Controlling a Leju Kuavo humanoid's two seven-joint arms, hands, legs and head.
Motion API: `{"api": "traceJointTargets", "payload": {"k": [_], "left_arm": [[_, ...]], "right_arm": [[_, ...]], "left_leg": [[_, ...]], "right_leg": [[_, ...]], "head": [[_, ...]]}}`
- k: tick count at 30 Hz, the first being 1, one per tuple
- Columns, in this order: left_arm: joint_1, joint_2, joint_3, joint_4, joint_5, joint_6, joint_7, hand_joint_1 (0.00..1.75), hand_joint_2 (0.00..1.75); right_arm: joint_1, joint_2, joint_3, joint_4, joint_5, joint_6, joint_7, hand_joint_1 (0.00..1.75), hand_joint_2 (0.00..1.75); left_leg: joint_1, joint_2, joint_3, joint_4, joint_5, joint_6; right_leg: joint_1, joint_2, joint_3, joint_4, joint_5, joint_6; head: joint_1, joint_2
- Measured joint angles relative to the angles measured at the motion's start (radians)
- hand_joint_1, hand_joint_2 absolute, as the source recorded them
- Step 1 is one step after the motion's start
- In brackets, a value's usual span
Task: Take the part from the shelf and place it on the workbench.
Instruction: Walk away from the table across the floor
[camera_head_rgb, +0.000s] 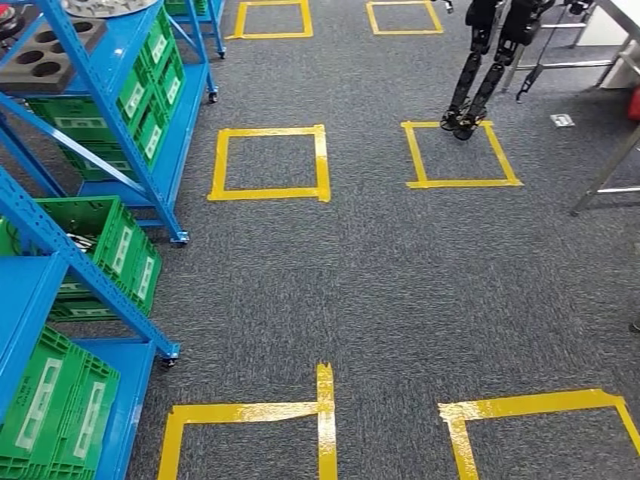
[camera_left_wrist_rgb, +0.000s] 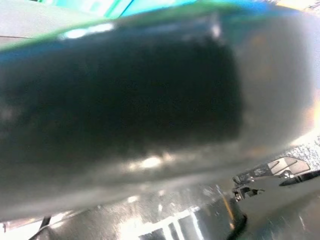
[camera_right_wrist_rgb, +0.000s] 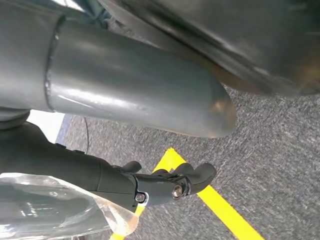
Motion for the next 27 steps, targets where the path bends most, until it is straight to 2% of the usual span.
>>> {"api": "traceJointTargets", "payload": {"k": [1,2,3,4,5,6,7,8,9,11,13,14,15,16,17,18,20,21,22,24,25,27], "left_arm": [[0.0,0.0,0.0,0.0,-0.001,-0.001,0.0,0.0,0.0],[0.001,0.0,0.0,0.0,-0.003,-0.001,0.001,0.0,0.0],[0.001,0.0,0.0,0.0,-0.004,-0.001,0.001,0.0,0.0],[0.001,0.001,0.0,0.0,-0.005,-0.001,0.001,0.0,0.0],[0.0,0.0,-0.001,0.0,-0.006,-0.001,0.001,0.0,0.0],[-0.002,0.0,-0.001,0.0,-0.007,-0.001,0.001,0.0,0.0],[-0.002,0.001,-0.001,0.0,-0.007,-0.001,0.001,0.0,0.0],[-0.001,0.001,-0.001,0.0,-0.007,-0.001,0.001,0.0,0.0],[0.0,0.001,-0.001,0.0,-0.007,-0.002,0.002,0.0,0.0],[0.002,0.001,-0.001,0.0,-0.008,-0.002,0.003,0.0,0.0],[-0.002,0.001,-0.002,0.0,-0.008,-0.001,0.004,0.0,0.0],[-0.003,0.001,-0.002,0.0,-0.008,-0.001,0.004,0.0,0.0],[-0.003,0.001,-0.002,0.0,-0.008,-0.001,0.004,0.0,0.0],[-0.002,0.001,-0.002,0.0,-0.008,-0.001,0.004,0.0,0.0],[0.0,0.001,-0.002,0.0,-0.008,-0.001,0.004,0.0,0.0],[0.001,0.001,-0.002,0.0,-0.008,-0.001,0.004,0.0,0.0],[0.0,0.002,-0.002,0.0,-0.007,-0.001,0.004,0.0,0.0],[-0.002,0.002,-0.002,0.0,-0.007,-0.001,0.004,0.0,0.0],[-0.002,0.002,-0.002,0.0,-0.007,-0.001,0.004,0.0,0.0],[0.0,0.002,-0.002,0.0,-0.006,0.0,0.004,0.0,0.0],[0.002,0.002,-0.001,0.0,-0.006,0.0,0.003,0.0,0.0],[0.001,0.002,-0.001,0.0,-0.005,0.0,0.003,0.0,0.0]], "right_arm": [[0.002,0.0,0.0,0.0,0.0,0.0,0.0,0.0,0.0],[0.003,0.0,0.0,0.0,0.0,0.0,0.0,0.0,0.0],[0.004,0.0,0.0,0.0,0.0,0.0,0.001,0.0,0.0],[0.005,0.0,0.0,0.0,0.001,0.0,0.001,0.0,0.0],[0.005,0.0,0.0,0.0,0.002,0.0,0.001,0.0,0.0],[0.005,0.0,0.0,0.001,0.003,0.0,0.001,0.0,0.0],[0.005,0.0,0.0,0.001,0.004,-0.001,0.001,0.0,0.0],[0.004,0.0,0.0,0.001,0.005,-0.001,0.001,0.0,0.0],[0.003,0.0,0.0,0.001,0.006,-0.001,0.001,0.0,0.0],[0.004,0.0,0.0,0.001,0.009,-0.002,0.0,0.0,0.0],[0.007,0.0,0.0,0.001,0.012,-0.003,-0.002,0.0,0.0],[0.008,0.0,0.0,0.001,0.013,-0.003,-0.002,0.0,0.0],[0.009,0.0,0.0,0.001,0.013,-0.004,-0.002,0.0,0.0],[0.009,-0.001,0.0,0.001,0.014,-0.004,-0.002,0.0,0.0],[0.008,-0.001,0.0,0.001,0.014,-0.004,-0.002,0.0,0.0],[0.007,0.0,0.0,0.001,0.014,-0.004,-0.003,0.0,0.0],[0.006,0.0,0.0,0.001,0.015,-0.004,-0.006,0.0,0.0],[0.006,0.0,0.0,0.001,0.015,-0.005,-0.007,0.0,0.0],[0.004,0.001,0.0,0.001,0.015,-0.005,-0.008,0.0,0.0],[0.0,0.001,0.0,0.0,0.015,-0.006,-0.008,0.0,0.0],[-0.002,0.001,0.001,0.0,0.015,-0.006,-0.008,0.0,0.0],[-0.002,0.001,0.001,0.0,0.016,-0.007,-0.009,0.0,0.0]], "left_leg": [[0.0,-0.014,0.001,0.001,-0.001,0.0],[0.001,-0.029,0.002,0.002,-0.002,-0.002],[0.002,-0.044,0.002,0.005,-0.004,-0.005],[0.002,-0.058,0.001,0.01,-0.007,-0.01],[0.003,-0.071,-0.002,0.016,-0.011,-0.016],[0.003,-0.082,-0.007,0.021,-0.012,-0.023],[0.005,-0.093,-0.012,0.023,-0.011,-0.029],[0.008,-0.104,-0.016,0.023,-0.009,-0.036],[0.01,-0.103,-0.018,0.024,-0.009,-0.041],[0.009,-0.059,-0.035,0.063,-0.034,-0.05],[0.008,-0.003,-0.087,0.173,-0.093,-0.058],[0.01,0.007,-0.119,0.239,-0.121,-0.061],[0.011,0.011,-0.141,0.286,-0.136,-0.062],[0.012,0.013,-0.146,0.301,-0.132,-0.062],[0.012,0.015,-0.131,0.275,-0.109,-0.06],[0.01,0.025,-0.099,0.216,-0.075,-0.055],[-0.002,0.074,-0.028,0.082,-0.027,-0.04],[-0.008,0.092,-0.008,0.041,-0.017,-0.032],[-0.014,0.102,-0.001,0.024,-0.018,-0.026],[-0.014,0.081,0.0,0.015,-0.014,-0.016],[-0.011,0.07,0.005,0.007,-0.01,-0.011],[-0.002,0.046,0.014,-0.009,-0.001,0.0]], "right_leg": [[0.0,0.002,-0.018,0.012,0.013,0.001],[-0.002,0.005,-0.017,-0.014,0.046,0.003],[-0.004,0.017,0.0,-0.072,0.093,0.004],[-0.008,0.044,0.022,-0.136,0.129,0.005],[-0.012,0.07,0.047,-0.194,0.153,0.003],[-0.015,0.09,0.064,-0.233,0.162,0.0],[-0.014,0.1,0.073,-0.247,0.157,-0.005],[-0.012,0.09,0.078,-0.252,0.154,-0.013],[-0.011,0.078,0.081,-0.254,0.156,-0.02],[-0.01,0.049,0.088,-0.262,0.159,-0.036],[-0.006,0.016,0.093,-0.265,0.156,-0.045],[-0.003,-0.002,0.094,-0.265,0.154,-0.048],[-0.001,-0.019,0.095,-0.265,0.152,-0.05],[0.001,-0.035,0.096,-0.265,0.15,-0.051],[0.003,-0.049,0.098,-0.265,0.149,-0.051],[0.004,-0.062,0.102,-0.265,0.146,-0.05],[0.007,-0.084,0.109,-0.265,0.141,-0.045],[0.009,-0.095,0.111,-0.265,0.138,-0.041],[0.01,-0.105,0.114,-0.266,0.135,-0.036],[0.009,-0.123,0.118,-0.269,0.131,-0.026],[0.008,-0.113,0.118,-0.264,0.124,-0.02],[0.004,-0.061,0.092,-0.204,0.085,-0.012]], "head": [[0.0,0.0],[0.0,0.0],[0.0,0.0],[0.0,0.0],[0.001,0.0],[0.001,0.0],[0.001,0.0],[0.001,0.0],[0.0,0.0],[-0.006,0.0],[-0.013,0.0],[-0.014,0.0],[-0.014,0.0],[-0.014,0.0],[-0.014,0.0],[-0.014,0.0],[-0.013,0.0],[-0.013,0.0],[-0.013,0.0],[-0.013,0.0],[-0.012,0.0],[-0.007,0.0]]}}
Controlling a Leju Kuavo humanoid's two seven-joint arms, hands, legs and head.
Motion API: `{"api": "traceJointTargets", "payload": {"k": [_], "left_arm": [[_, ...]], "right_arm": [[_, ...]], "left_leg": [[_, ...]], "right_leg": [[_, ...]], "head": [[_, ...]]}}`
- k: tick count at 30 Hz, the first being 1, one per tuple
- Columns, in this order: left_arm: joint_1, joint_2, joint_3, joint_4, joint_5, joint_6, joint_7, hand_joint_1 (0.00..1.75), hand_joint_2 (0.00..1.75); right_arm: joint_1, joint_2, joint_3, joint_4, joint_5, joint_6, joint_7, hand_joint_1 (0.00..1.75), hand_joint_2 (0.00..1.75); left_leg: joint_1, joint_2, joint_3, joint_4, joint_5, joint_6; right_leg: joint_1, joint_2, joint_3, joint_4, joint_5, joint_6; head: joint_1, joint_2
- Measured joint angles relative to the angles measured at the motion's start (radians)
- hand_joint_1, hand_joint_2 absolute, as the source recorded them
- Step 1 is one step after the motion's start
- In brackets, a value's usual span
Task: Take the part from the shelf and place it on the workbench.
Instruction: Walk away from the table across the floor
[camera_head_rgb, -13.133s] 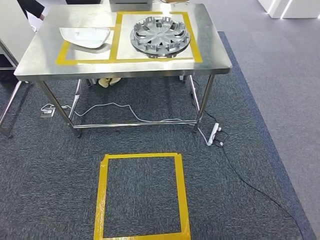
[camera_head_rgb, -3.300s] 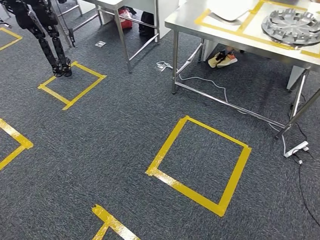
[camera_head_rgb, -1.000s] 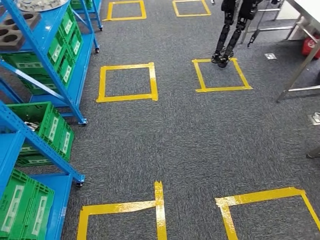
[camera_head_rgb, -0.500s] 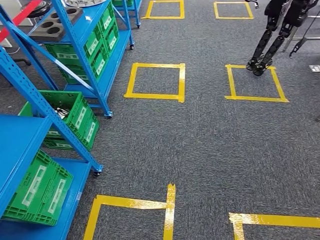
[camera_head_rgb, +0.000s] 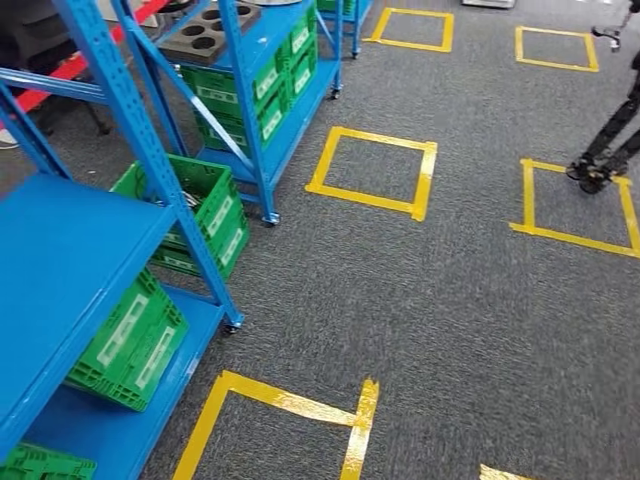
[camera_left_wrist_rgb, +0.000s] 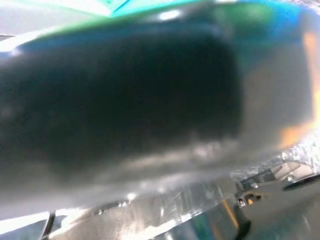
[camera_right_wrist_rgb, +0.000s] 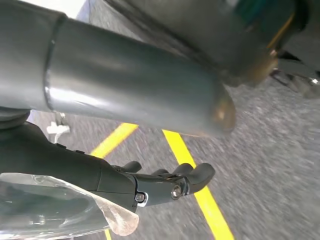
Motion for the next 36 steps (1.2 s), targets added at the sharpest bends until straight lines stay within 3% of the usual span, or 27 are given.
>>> {"api": "traceJointTargets", "payload": {"k": [2,3,4,5,6,8,10,12,13,15,17,19,20,21,23,25,26,27,28,30,32,33,34,35,36], "left_arm": [[-0.003,-0.001,0.0,0.0,0.0,0.0,-0.001,0.0,0.0],[-0.003,-0.002,0.0,0.0,0.0,0.0,-0.001,0.0,0.0],[-0.002,-0.003,0.0,0.0,0.0,0.0,-0.001,0.0,0.0],[-0.001,-0.003,0.0,0.0,0.0,0.0,-0.001,0.0,0.0],[-0.001,-0.003,0.0,0.0,0.0,0.0,-0.001,0.0,0.0],[-0.001,-0.003,0.0,0.0,0.001,0.0,-0.001,0.0,0.0],[-0.002,-0.003,0.0,0.0,0.001,0.0,-0.001,0.0,0.0],[0.0,-0.002,0.0,0.0,0.003,-0.001,-0.001,0.0,0.0],[0.002,-0.002,0.0,0.0,0.005,-0.001,-0.001,0.0,0.0],[0.002,-0.001,0.0,0.0,0.007,-0.001,-0.001,0.0,0.0],[-0.001,-0.001,0.0,0.0,0.007,-0.001,-0.001,0.0,0.0],[-0.001,-0.001,0.0,0.0,0.007,-0.001,-0.001,0.0,0.0],[0.001,-0.001,0.0,0.0,0.007,0.0,-0.001,0.0,0.0],[0.002,-0.001,0.0,0.0,0.007,0.0,-0.001,0.0,0.0],[0.002,0.0,0.0,0.0,0.007,0.0,-0.001,0.0,0.0],[-0.001,0.001,0.0,0.0,0.007,0.0,-0.001,0.0,0.0],[-0.001,0.001,0.0,0.0,0.007,0.0,-0.001,0.0,0.0],[-0.001,0.001,0.0,0.0,0.008,0.0,-0.001,0.0,0.0],[0.002,0.001,0.0,0.0,0.008,0.0,-0.001,0.0,0.0],[0.004,0.001,0.0,0.0,0.009,0.0,-0.001,0.0,0.0],[0.001,-0.001,0.0,0.0,0.009,0.0,-0.002,0.0,0.0],[-0.001,-0.002,0.0,0.0,0.009,0.0,-0.002,0.0,0.0],[-0.001,-0.003,0.0,0.0,0.009,0.0,-0.002,0.0,0.0],[0.0,-0.004,0.0,0.0,0.009,0.0,-0.002,0.0,0.0],[0.001,-0.004,0.0,0.0,0.009,0.001,-0.002,0.0,0.0]], "right_arm": [[0.001,0.0,0.0,0.0,0.0,0.0,0.0,0.0,0.0],[0.003,0.0,0.0,0.0,0.0,0.0,0.0,0.0,0.0],[0.004,0.0,0.0,0.0,0.0,0.0,0.0,0.0,0.0],[0.005,0.0,0.0,0.0,0.0,0.0,0.0,0.0,0.0],[0.006,0.0,0.0,0.0,0.0,0.0,0.0,0.0,0.0],[0.007,0.0,0.0,0.0,0.0,0.001,-0.001,0.0,0.0],[0.007,0.0,0.0,0.001,0.0,0.001,-0.002,0.0,0.0],[0.006,0.0,0.0,0.001,-0.001,0.002,-0.005,0.0,0.0],[0.006,0.0,0.0,0.001,-0.001,0.003,-0.006,0.0,0.0],[0.007,0.001,0.0,0.001,-0.001,0.004,-0.008,0.0,0.0],[0.011,0.001,0.0,0.001,-0.002,0.004,-0.008,0.0,0.0],[0.013,0.0,0.0,0.001,-0.002,0.004,-0.008,0.0,0.0],[0.013,0.0,0.0,0.001,-0.003,0.004,-0.007,0.0,0.0],[0.012,0.0,0.0,0.001,-0.003,0.004,-0.007,0.0,0.0],[0.012,0.001,0.0,0.001,-0.003,0.004,-0.008,0.0,0.0],[0.011,0.002,0.0,0.001,-0.003,0.004,-0.008,0.0,0.0],[0.009,0.003,0.0,0.001,-0.003,0.004,-0.008,0.0,0.0],[0.006,0.003,0.0,0.001,-0.003,0.004,-0.007,0.0,0.0],[0.002,0.003,0.0,0.001,-0.003,0.003,-0.007,0.0,0.0],[0.0,0.003,0.0,0.0,-0.003,0.002,-0.007,0.0,0.0],[0.003,0.003,0.0,0.0,-0.003,0.001,-0.007,0.0,0.0],[0.005,0.003,0.0,0.0,-0.003,0.0,-0.007,0.0,0.0],[0.007,0.003,0.0,0.0,-0.003,0.0,-0.006,0.0,0.0],[0.009,0.003,0.0,0.0,-0.003,0.0,-0.006,0.0,0.0],[0.011,0.002,0.0,0.0,-0.003,0.0,-0.005,0.0,0.0]], "left_leg": [[0.002,-0.025,0.0,-0.001,0.001,0.005],[0.002,-0.039,0.0,-0.001,0.001,0.005],[0.002,-0.054,0.001,-0.001,0.0,0.005],[0.004,-0.069,0.002,0.0,-0.001,0.003],[0.006,-0.084,0.004,0.003,-0.003,0.0],[0.009,-0.111,0.002,0.013,-0.009,-0.012],[0.01,-0.133,-0.006,0.022,-0.012,-0.025],[0.012,-0.152,-0.012,0.023,-0.011,-0.035],[0.012,-0.144,-0.015,0.028,-0.014,-0.039],[0.009,-0.097,-0.04,0.083,-0.046,-0.048],[0.007,-0.047,-0.104,0.214,-0.107,-0.053],[0.009,-0.034,-0.154,0.313,-0.133,-0.053],[0.008,-0.031,-0.154,0.31,-0.117,-0.05],[0.007,-0.026,-0.135,0.268,-0.084,-0.045],[-0.006,0.019,-0.07,0.135,-0.02,-0.025],[-0.021,0.063,-0.029,0.052,-0.005,-0.007],[-0.025,0.067,-0.026,0.044,-0.012,-0.003],[-0.025,0.055,-0.025,0.036,-0.011,0.0],[-0.022,0.043,-0.022,0.03,-0.007,0.003],[-0.013,0.017,-0.015,0.015,0.001,0.01],[-0.007,-0.009,-0.014,0.011,0.004,0.015],[-0.006,-0.024,-0.015,0.011,0.004,0.015],[-0.005,-0.04,-0.014,0.012,0.003,0.015],[-0.004,-0.055,-0.013,0.013,0.002,0.014],[-0.001,-0.071,-0.012,0.015,0.001,0.012]], "right_leg": [[-0.003,0.051,-0.062,0.128,-0.057,0.005],[-0.004,0.059,-0.092,0.181,-0.071,0.007],[-0.004,0.062,-0.109,0.204,-0.068,0.009],[-0.005,0.064,-0.106,0.184,-0.042,0.01],[-0.007,0.071,-0.086,0.128,-0.001,0.012],[-0.014,0.114,-0.029,-0.001,0.058,0.015],[-0.015,0.145,0.002,-0.055,0.063,0.008],[-0.013,0.131,0.009,-0.058,0.06,-0.006],[-0.013,0.119,0.01,-0.059,0.06,-0.012],[-0.015,0.092,0.014,-0.062,0.059,-0.025],[-0.01,0.06,0.017,-0.062,0.054,-0.036],[-0.005,0.027,0.022,-0.062,0.048,-0.042],[-0.002,0.014,0.025,-0.062,0.044,-0.043],[0.001,0.001,0.031,-0.062,0.04,-0.043],[0.006,-0.023,0.042,-0.063,0.03,-0.039],[0.01,-0.047,0.047,-0.064,0.021,-0.032],[0.011,-0.059,0.05,-0.065,0.019,-0.029],[0.012,-0.071,0.056,-0.067,0.017,-0.025],[0.012,-0.07,0.061,-0.066,0.013,-0.021],[0.008,-0.019,0.043,-0.023,-0.016,-0.013],[0.002,0.044,-0.021,0.097,-0.07,-0.006],[0.0,0.056,-0.058,0.162,-0.09,-0.002],[-0.002,0.061,-0.087,0.202,-0.092,0.001],[-0.004,0.063,-0.099,0.206,-0.074,0.004],[-0.006,0.065,-0.093,0.171,-0.037,0.007]], "head": [[0.005,0.0],[0.007,0.0],[0.007,0.0],[0.007,0.0],[0.008,0.0],[0.009,0.0],[0.011,0.0],[0.01,0.0],[0.009,0.0],[0.0,0.0],[-0.01,0.0],[-0.01,0.0],[-0.01,0.0],[-0.011,0.0],[-0.01,0.0],[-0.011,0.0],[-0.011,0.0],[-0.012,0.0],[-0.011,0.0],[-0.008,0.0],[-0.003,0.0],[0.0,0.0],[0.001,0.0],[0.002,0.0],[0.002,0.0]]}}
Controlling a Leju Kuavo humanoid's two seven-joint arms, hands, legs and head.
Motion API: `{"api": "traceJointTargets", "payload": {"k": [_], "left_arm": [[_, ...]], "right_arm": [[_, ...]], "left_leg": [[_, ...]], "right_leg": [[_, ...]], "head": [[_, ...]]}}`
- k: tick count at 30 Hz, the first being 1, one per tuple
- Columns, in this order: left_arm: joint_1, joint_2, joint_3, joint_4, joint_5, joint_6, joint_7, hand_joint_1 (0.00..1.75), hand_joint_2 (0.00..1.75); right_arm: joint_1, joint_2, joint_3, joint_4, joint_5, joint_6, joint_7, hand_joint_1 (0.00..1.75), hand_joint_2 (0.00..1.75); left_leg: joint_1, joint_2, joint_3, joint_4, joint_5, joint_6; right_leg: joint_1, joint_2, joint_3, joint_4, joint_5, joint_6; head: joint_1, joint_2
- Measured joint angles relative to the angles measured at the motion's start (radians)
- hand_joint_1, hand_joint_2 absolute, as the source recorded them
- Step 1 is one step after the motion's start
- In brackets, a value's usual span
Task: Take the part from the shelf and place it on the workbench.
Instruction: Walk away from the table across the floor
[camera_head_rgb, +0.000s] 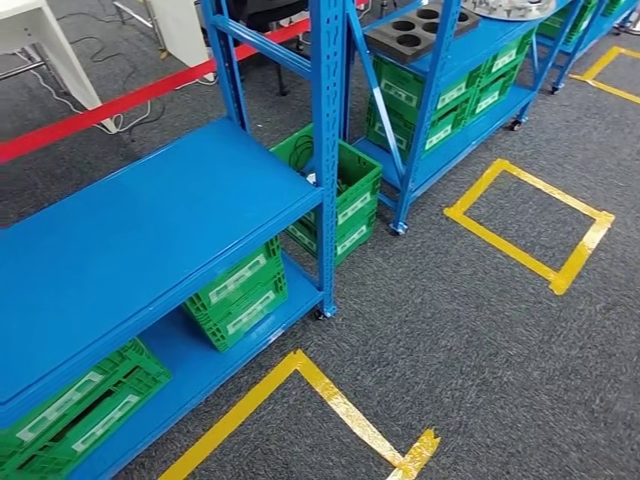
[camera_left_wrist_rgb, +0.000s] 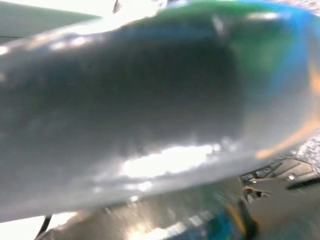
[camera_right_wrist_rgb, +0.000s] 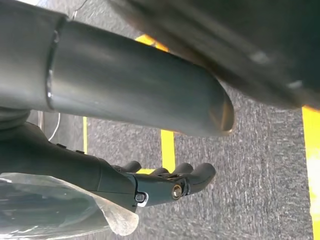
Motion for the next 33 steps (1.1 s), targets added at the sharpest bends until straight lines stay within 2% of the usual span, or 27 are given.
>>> {"api": "traceJointTargets", "payload": {"k": [1,2,3,5,7,8,9,11,12,13,14,15,16,18,20,22,23,24,25,26,27,28,29,30,31,32,33], "left_arm": [[0.001,0.0,0.0,0.0,0.0,0.001,0.0,0.0,0.0],[0.001,-0.001,0.0,0.0,0.0,0.003,0.0,0.0,0.0],[0.0,-0.001,0.0,0.0,0.0,0.005,0.002,0.0,0.0],[-0.002,-0.003,0.0,0.0,0.0,0.013,0.01,0.0,0.0],[-0.001,-0.004,0.0,0.0,0.0,0.019,0.019,0.0,0.0],[0.0,-0.005,0.0,0.0,0.0,0.021,0.021,0.0,0.0],[0.0,-0.005,0.0,0.0,-0.001,0.022,0.021,0.0,0.0],[-0.004,-0.007,0.0,0.0,-0.001,0.025,0.021,0.0,0.0],[-0.006,-0.008,0.0,0.0,-0.002,0.026,0.021,0.0,0.0],[-0.006,-0.009,0.0,0.0,-0.002,0.026,0.02,0.0,0.0],[-0.005,-0.009,0.0,0.0,-0.002,0.027,0.02,0.0,0.0],[-0.004,-0.009,0.0,0.0,-0.002,0.027,0.019,0.0,0.0],[-0.003,-0.009,0.0,0.0,-0.002,0.028,0.019,0.0,0.0],[-0.004,-0.009,0.0,0.0,-0.002,0.029,0.019,0.0,0.0],[-0.007,-0.009,0.0,0.0,-0.003,0.03,0.018,0.0,0.0],[-0.006,-0.009,0.0,0.0,-0.004,0.031,0.018,0.0,0.0],[-0.003,-0.009,0.0,0.0,-0.005,0.031,0.018,0.0,0.0],[-0.001,-0.009,-0.001,0.0,-0.005,0.031,0.018,0.0,0.0],[-0.002,-0.01,-0.001,0.0,-0.006,0.031,0.018,0.0,0.0],[-0.003,-0.011,-0.001,0.0,-0.007,0.031,0.019,0.0,0.0],[-0.005,-0.012,-0.001,0.0,-0.008,0.03,0.019,0.0,0.0],[-0.006,-0.013,-0.001,0.0,-0.009,0.029,0.02,0.0,0.0],[-0.006,-0.013,-0.001,0.0,-0.01,0.028,0.021,0.0,0.0],[-0.005,-0.013,-0.001,0.0,-0.01,0.027,0.023,0.0,0.0],[-0.005,-0.013,-0.001,0.0,-0.01,0.026,0.023,0.0,0.0],[-0.004,-0.013,-0.001,0.0,-0.01,0.024,0.025,0.0,0.0],[-0.005,-0.013,-0.001,0.0,-0.011,0.022,0.026,0.0,0.0]], "right_arm": [[0.001,0.0,0.0,0.0,0.0,0.0,0.0,0.0,0.0],[0.001,-0.001,0.0,0.0,0.0,-0.001,0.001,0.0,0.0],[0.001,-0.001,0.0,0.001,0.0,-0.002,0.001,0.0,0.0],[0.001,-0.001,0.0,0.001,-0.001,-0.004,0.001,0.0,0.0],[-0.001,-0.001,0.0,0.001,-0.002,-0.006,0.002,0.0,0.0],[-0.001,-0.001,0.0,0.001,-0.003,-0.007,0.002,0.0,0.0],[-0.001,-0.001,0.0,0.001,-0.003,-0.007,0.001,0.0,0.0],[0.001,-0.001,0.0,0.001,-0.004,-0.007,0.0,0.0,0.0],[0.002,-0.001,0.0,0.001,-0.004,-0.007,0.0,0.0,0.0],[0.003,-0.002,0.0,0.001,-0.004,-0.007,0.001,0.0,0.0],[0.003,-0.002,0.0,0.001,-0.005,-0.007,0.001,0.0,0.0],[0.003,-0.002,0.0,0.001,-0.005,-0.007,0.001,0.0,0.0],[0.002,-0.002,0.0,0.001,-0.005,-0.007,0.001,0.0,0.0],[0.001,-0.002,0.0,0.001,-0.005,-0.007,0.0,0.0,0.0],[0.001,-0.002,0.0,0.001,-0.005,-0.007,0.0,0.0,0.0],[-0.003,-0.002,0.0,0.001,-0.005,-0.007,0.0,0.0,0.0],[-0.005,-0.002,0.0,0.001,-0.004,-0.006,-0.001,0.0,0.0],[-0.007,-0.002,0.0,0.001,-0.004,-0.006,-0.002,0.0,0.0],[-0.008,-0.002,0.0,0.0,-0.003,-0.005,-0.004,0.0,0.0],[-0.007,-0.003,0.0,0.0,-0.003,-0.004,-0.004,0.0,0.0],[-0.006,-0.003,0.0,0.0,-0.002,-0.003,-0.004,0.0,0.0],[-0.005,-0.003,0.0,0.0,-0.002,-0.001,-0.004,0.0,0.0],[-0.004,-0.004,0.0,0.0,-0.001,0.001,-0.003,0.0,0.0],[-0.003,-0.005,0.0,0.0,-0.001,0.003,-0.003,0.0,0.0],[-0.002,-0.006,0.0,0.0,0.0,0.004,-0.003,0.0,0.0],[-0.001,-0.007,0.0,0.0,0.0,0.005,-0.003,0.0,0.0],[-0.001,-0.008,0.0,0.001,0.001,0.006,-0.003,0.0,0.0]], "left_leg": [[0.003,-0.015,0.001,0.003,-0.003,-0.004],[0.004,-0.028,0.001,0.007,-0.006,-0.01],[0.005,-0.041,-0.001,0.013,-0.009,-0.017],[0.007,-0.063,-0.008,0.018,-0.009,-0.03],[0.011,-0.077,-0.012,0.018,-0.007,-0.041],[0.01,-0.065,-0.017,0.027,-0.012,-0.045],[0.008,-0.042,-0.029,0.052,-0.028,-0.05],[0.007,0.015,-0.082,0.164,-0.085,-0.059],[0.008,0.029,-0.116,0.232,-0.113,-0.062],[0.01,0.036,-0.142,0.283,-0.128,-0.063],[0.011,0.039,-0.151,0.3,-0.123,-0.063],[0.011,0.042,-0.139,0.275,-0.098,-0.061],[0.009,0.049,-0.111,0.217,-0.061,-0.056],[-0.002,0.096,-0.043,0.084,-0.009,-0.039],[-0.014,0.131,-0.016,0.026,-0.006,-0.025],[-0.014,0.113,-0.014,0.016,-0.008,-0.016],[-0.011,0.099,-0.011,0.009,-0.005,-0.011],[-0.007,0.087,-0.008,0.002,-0.001,-0.006],[-0.003,0.075,-0.004,-0.003,0.003,-0.002],[-0.001,0.063,-0.004,-0.005,0.004,0.0],[0.0,0.05,-0.004,-0.004,0.004,0.002],[0.001,0.036,-0.004,-0.004,0.004,0.003],[0.001,0.021,-0.002,-0.004,0.002,0.002],[0.002,0.006,0.0,-0.003,0.001,0.001],[0.004,-0.009,0.002,-0.001,-0.001,-0.002],[0.006,-0.024,0.003,0.001,-0.005,-0.007],[0.006,-0.038,0.002,0.007,-0.009,-0.013]], "right_leg": [[-0.003,0.01,0.021,-0.064,0.046,0.003],[-0.006,0.032,0.046,-0.127,0.077,0.006],[-0.009,0.054,0.068,-0.178,0.095,0.005],[-0.009,0.079,0.09,-0.217,0.094,-0.004],[-0.008,0.059,0.099,-0.222,0.096,-0.019],[-0.009,0.047,0.101,-0.224,0.097,-0.027],[-0.01,0.034,0.104,-0.227,0.098,-0.034],[-0.008,0.003,0.107,-0.23,0.095,-0.044],[-0.007,-0.013,0.108,-0.23,0.093,-0.046],[-0.005,-0.029,0.109,-0.23,0.091,-0.048],[-0.004,-0.043,0.111,-0.23,0.088,-0.049],[-0.003,-0.056,0.115,-0.23,0.085,-0.049],[-0.001,-0.069,0.12,-0.23,0.082,-0.048],[0.003,-0.092,0.129,-0.231,0.072,-0.042],[0.007,-0.115,0.132,-0.233,0.065,-0.033],[0.009,-0.136,0.143,-0.238,0.06,-0.023],[0.008,-0.126,0.147,-0.235,0.054,-0.018],[0.007,-0.101,0.142,-0.218,0.041,-0.014],[0.005,-0.068,0.122,-0.179,0.02,-0.01],[0.003,-0.034,0.09,-0.117,-0.008,-0.007],[0.002,-0.015,0.051,-0.046,-0.035,-0.004],[0.001,-0.007,0.013,0.015,-0.05,-0.002],[0.001,-0.003,-0.014,0.046,-0.045,0.0],[0.0,-0.002,-0.022,0.038,-0.019,0.002],[-0.001,0.003,-0.012,-0.009,0.023,0.003],[-0.005,0.021,0.011,-0.077,0.068,0.005],[-0.009,0.05,0.036,-0.143,0.097,0.006]], "head": [[0.0,0.0],[0.001,0.0],[0.003,0.0],[0.005,0.0],[0.004,0.0],[0.001,0.0],[-0.003,0.0],[-0.012,0.0],[-0.014,0.0],[-0.015,0.0],[-0.014,0.0],[-0.015,0.0],[-0.015,0.0],[-0.015,0.0],[-0.015,0.0],[-0.014,0.0],[-0.012,0.0],[-0.01,0.0],[-0.008,0.0],[-0.004,0.0],[-0.003,0.0],[-0.002,0.0],[-0.001,0.0],[-0.001,0.0],[-0.001,0.0],[0.0,0.0],[0.002,0.0]]}}
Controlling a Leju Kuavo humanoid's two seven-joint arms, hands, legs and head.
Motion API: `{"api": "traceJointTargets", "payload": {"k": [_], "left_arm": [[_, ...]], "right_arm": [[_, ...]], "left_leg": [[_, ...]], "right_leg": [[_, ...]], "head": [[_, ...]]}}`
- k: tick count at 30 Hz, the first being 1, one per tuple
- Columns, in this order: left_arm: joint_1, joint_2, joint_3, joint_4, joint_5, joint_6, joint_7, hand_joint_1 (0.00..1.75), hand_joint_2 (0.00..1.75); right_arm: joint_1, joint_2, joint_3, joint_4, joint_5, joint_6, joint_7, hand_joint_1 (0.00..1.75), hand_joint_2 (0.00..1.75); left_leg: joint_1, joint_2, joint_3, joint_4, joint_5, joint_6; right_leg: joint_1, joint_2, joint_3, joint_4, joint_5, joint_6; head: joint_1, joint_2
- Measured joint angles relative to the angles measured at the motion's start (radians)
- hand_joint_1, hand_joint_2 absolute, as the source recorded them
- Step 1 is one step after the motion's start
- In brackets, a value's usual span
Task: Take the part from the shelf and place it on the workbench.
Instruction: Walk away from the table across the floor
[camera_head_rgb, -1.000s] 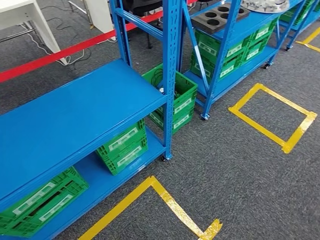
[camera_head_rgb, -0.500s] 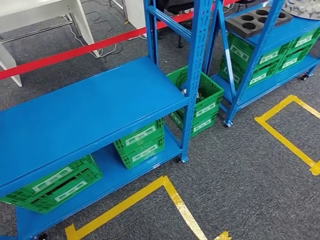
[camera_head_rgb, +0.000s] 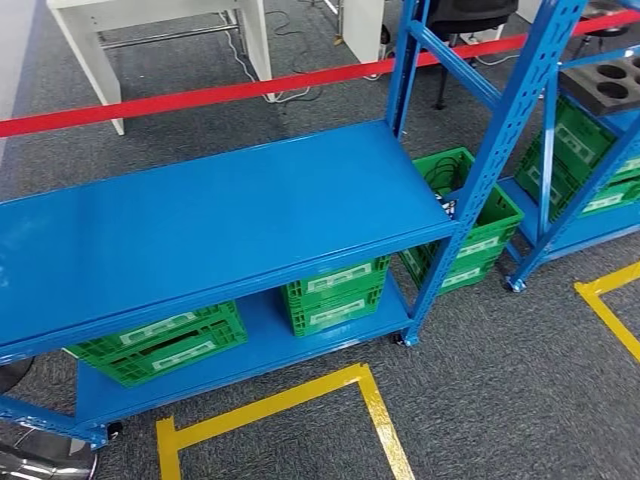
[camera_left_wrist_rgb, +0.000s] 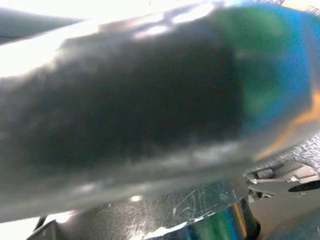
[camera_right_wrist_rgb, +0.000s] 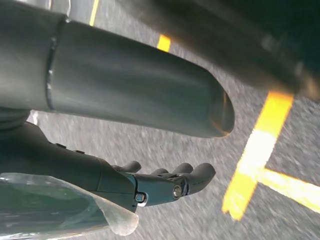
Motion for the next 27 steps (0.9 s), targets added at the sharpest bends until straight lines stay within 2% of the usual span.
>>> {"api": "traceJointTargets", "payload": {"k": [1,2,3,4,5,7,8,9,10,11,12,13,14,15,16,17,19,23,26,27], "left_arm": [[-0.001,0.0,0.0,0.0,0.0,-0.002,0.002,0.0,0.0],[-0.002,0.0,0.0,0.0,0.0,-0.003,0.005,0.0,0.0],[-0.002,0.001,0.0,0.0,0.0,-0.004,0.006,0.0,0.0],[0.0,0.001,0.0,0.0,0.0,-0.004,0.007,0.0,0.0],[0.002,0.001,0.0,0.0,0.0,-0.004,0.007,0.0,0.0],[0.001,0.001,-0.001,0.0,0.0,-0.004,0.007,0.0,0.0],[-0.001,0.001,-0.001,0.0,0.0,-0.004,0.007,0.0,0.0],[-0.002,0.001,-0.001,0.0,0.0,-0.005,0.007,0.0,0.0],[-0.003,0.002,-0.001,0.0,0.0,-0.005,0.007,0.0,0.0],[-0.002,0.002,-0.001,0.0,0.0,-0.005,0.007,0.0,0.0],[-0.001,0.002,-0.001,0.0,0.0,-0.006,0.007,0.0,0.0],[0.0,0.002,-0.001,0.0,0.0,-0.006,0.007,0.0,0.0],[0.001,0.002,-0.001,0.0,0.0,-0.006,0.007,0.0,0.0],[0.001,0.002,-0.001,0.0,0.001,-0.006,0.006,0.0,0.0],[0.001,0.002,-0.001,0.0,0.002,-0.008,0.004,0.0,0.0],[0.001,0.003,-0.001,0.0,0.003,-0.01,0.002,0.0,0.0],[0.005,0.003,-0.001,0.0,0.007,-0.013,-0.003,0.0,0.0],[0.009,0.003,0.0,0.0,0.016,-0.021,-0.01,0.0,0.0],[0.008,0.003,0.0,0.0,0.018,-0.025,-0.021,0.0,0.0],[0.008,0.004,0.0,0.0,0.018,-0.025,-0.027,0.0,0.44]], "right_arm": [[0.0,0.0,0.0,0.0,0.0,0.0,0.0,0.0,0.0],[0.0,-0.001,0.0,0.001,0.001,0.001,0.0,0.0,0.0],[0.0,-0.001,0.0,0.001,0.001,0.001,-0.001,0.0,0.0],[-0.001,-0.002,0.0,0.001,0.001,0.001,-0.001,0.0,0.0],[-0.002,-0.002,0.0,0.0,0.001,0.001,-0.002,0.0,0.0],[-0.001,-0.002,0.0,0.0,0.001,0.001,-0.003,0.0,0.0],[0.001,-0.002,0.0,0.001,0.001,0.001,-0.003,0.0,0.0],[0.002,-0.003,0.0,0.001,0.001,0.001,-0.003,0.0,0.0],[0.003,-0.003,0.0,0.001,0.001,0.001,-0.003,0.0,0.0],[0.003,-0.004,0.0,0.001,0.001,0.001,-0.003,0.0,0.0],[0.003,-0.004,0.0,0.001,0.001,0.001,-0.003,0.0,0.0],[0.002,-0.005,0.0,0.001,0.001,0.001,-0.003,0.0,0.0],[0.001,-0.004,0.0,0.001,0.001,0.001,-0.003,0.0,0.0],[0.001,-0.004,0.0,0.001,0.0,0.001,-0.003,0.0,0.0],[0.0,-0.004,0.0,0.0,-0.003,0.001,-0.004,0.0,0.0],[-0.002,-0.004,0.0,0.0,-0.007,0.0,-0.005,0.0,0.0],[-0.008,-0.004,0.0,0.0,-0.017,-0.004,-0.003,0.0,0.0],[-0.012,-0.002,-0.003,0.0,-0.03,-0.015,0.018,0.0,0.0],[-0.011,-0.002,-0.004,0.0,-0.036,-0.014,0.025,0.0,0.0],[-0.01,-0.002,-0.005,0.0,-0.037,-0.013,0.026,0.0,0.44]], "left_leg": [[0.0,-0.013,-0.003,0.005,-0.003,-0.006],[0.0,-0.024,-0.007,0.008,-0.004,-0.012],[0.001,-0.035,-0.011,0.01,-0.003,-0.018],[0.003,-0.046,-0.013,0.009,-0.002,-0.022],[0.004,-0.04,-0.015,0.013,-0.004,-0.026],[0.002,0.009,-0.038,0.063,-0.035,-0.036],[0.001,0.043,-0.064,0.119,-0.064,-0.041],[0.002,0.063,-0.098,0.188,-0.096,-0.044],[0.005,0.072,-0.13,0.251,-0.119,-0.047],[0.006,0.076,-0.149,0.288,-0.124,-0.047],[0.007,0.078,-0.15,0.289,-0.111,-0.047],[0.007,0.081,-0.131,0.25,-0.08,-0.044],[0.006,0.09,-0.097,0.183,-0.042,-0.038],[0.002,0.101,-0.062,0.115,-0.016,-0.03],[-0.002,0.111,-0.034,0.059,-0.001,-0.023],[-0.006,0.118,-0.017,0.027,0.001,-0.018],[-0.009,0.118,-0.01,0.009,-0.003,-0.015],[-0.005,0.114,0.001,-0.013,0.006,-0.029],[-0.006,0.116,0.002,-0.013,0.003,-0.023],[-0.006,0.116,0.002,-0.013,0.002,-0.022]], "right_leg": [[-0.004,0.024,0.021,-0.046,0.016,-0.002],[-0.006,0.043,0.033,-0.069,0.018,-0.006],[-0.005,0.045,0.038,-0.073,0.013,-0.013],[-0.005,0.032,0.041,-0.073,0.014,-0.021],[-0.005,0.019,0.044,-0.075,0.014,-0.028],[-0.006,-0.01,0.051,-0.079,0.012,-0.04],[-0.004,-0.026,0.054,-0.08,0.01,-0.045],[-0.002,-0.043,0.055,-0.08,0.008,-0.049],[-0.001,-0.061,0.057,-0.08,0.005,-0.051],[0.0,-0.076,0.059,-0.08,0.002,-0.052],[0.001,-0.09,0.061,-0.08,-0.001,-0.052],[0.002,-0.103,0.066,-0.08,-0.004,-0.052],[0.003,-0.113,0.071,-0.08,-0.007,-0.05],[0.004,-0.121,0.073,-0.081,-0.011,-0.046],[0.005,-0.128,0.074,-0.081,-0.015,-0.041],[0.006,-0.133,0.074,-0.082,-0.018,-0.035],[0.008,-0.14,0.079,-0.087,-0.02,-0.026],[0.011,-0.139,0.095,-0.112,-0.01,-0.054],[0.011,-0.136,0.105,-0.121,-0.005,-0.047],[0.011,-0.135,0.107,-0.123,-0.004,-0.044]], "head": [[0.001,0.0],[0.003,0.0],[0.003,0.0],[0.003,0.0],[0.002,0.0],[-0.006,0.0],[-0.01,0.0],[-0.014,0.0],[-0.015,0.0],[-0.015,0.0],[-0.015,0.0],[-0.016,0.0],[-0.016,0.0],[-0.016,0.0],[-0.015,0.0],[-0.015,0.0],[-0.015,0.0],[-0.008,0.0],[-0.006,0.0],[-0.006,0.0]]}}
